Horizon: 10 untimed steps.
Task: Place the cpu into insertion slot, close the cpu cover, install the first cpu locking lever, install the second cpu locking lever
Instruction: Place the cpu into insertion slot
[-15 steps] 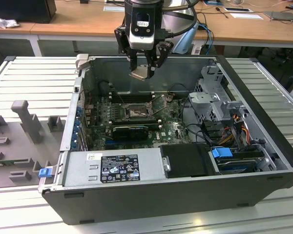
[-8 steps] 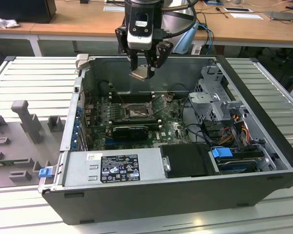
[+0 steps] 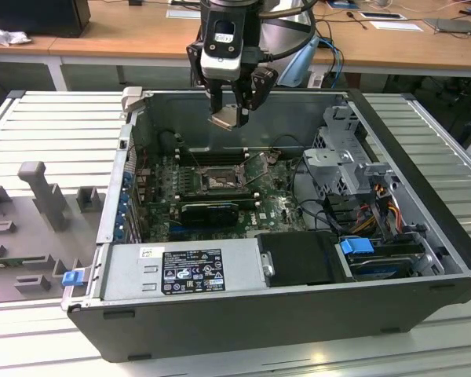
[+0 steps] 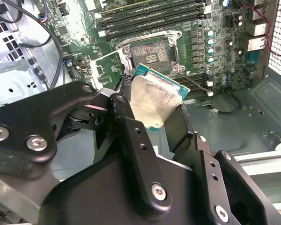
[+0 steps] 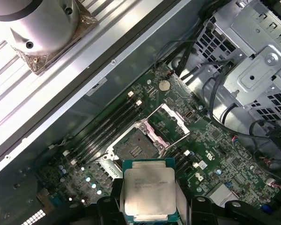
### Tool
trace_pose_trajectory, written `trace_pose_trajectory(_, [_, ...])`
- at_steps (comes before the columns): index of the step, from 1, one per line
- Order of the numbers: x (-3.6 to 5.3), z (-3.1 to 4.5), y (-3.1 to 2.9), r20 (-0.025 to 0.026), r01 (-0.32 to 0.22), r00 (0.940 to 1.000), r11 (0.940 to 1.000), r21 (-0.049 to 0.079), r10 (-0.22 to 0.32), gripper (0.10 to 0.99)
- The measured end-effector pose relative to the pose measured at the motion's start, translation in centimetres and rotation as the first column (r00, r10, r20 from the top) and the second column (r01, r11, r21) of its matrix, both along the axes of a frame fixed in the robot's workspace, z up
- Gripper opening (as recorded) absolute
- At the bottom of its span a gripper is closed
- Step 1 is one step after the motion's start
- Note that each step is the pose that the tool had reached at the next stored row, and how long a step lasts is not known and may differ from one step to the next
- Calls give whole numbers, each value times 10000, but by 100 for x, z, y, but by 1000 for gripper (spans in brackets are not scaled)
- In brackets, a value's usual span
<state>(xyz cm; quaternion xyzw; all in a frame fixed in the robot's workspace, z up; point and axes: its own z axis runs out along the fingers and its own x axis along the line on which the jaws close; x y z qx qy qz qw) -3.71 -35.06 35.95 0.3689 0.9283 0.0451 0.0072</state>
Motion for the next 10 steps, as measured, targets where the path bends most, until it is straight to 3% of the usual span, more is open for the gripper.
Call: trace_pose_trajectory(10, [0, -1, 0, -1, 717, 9974, 9974, 0, -717, 529])
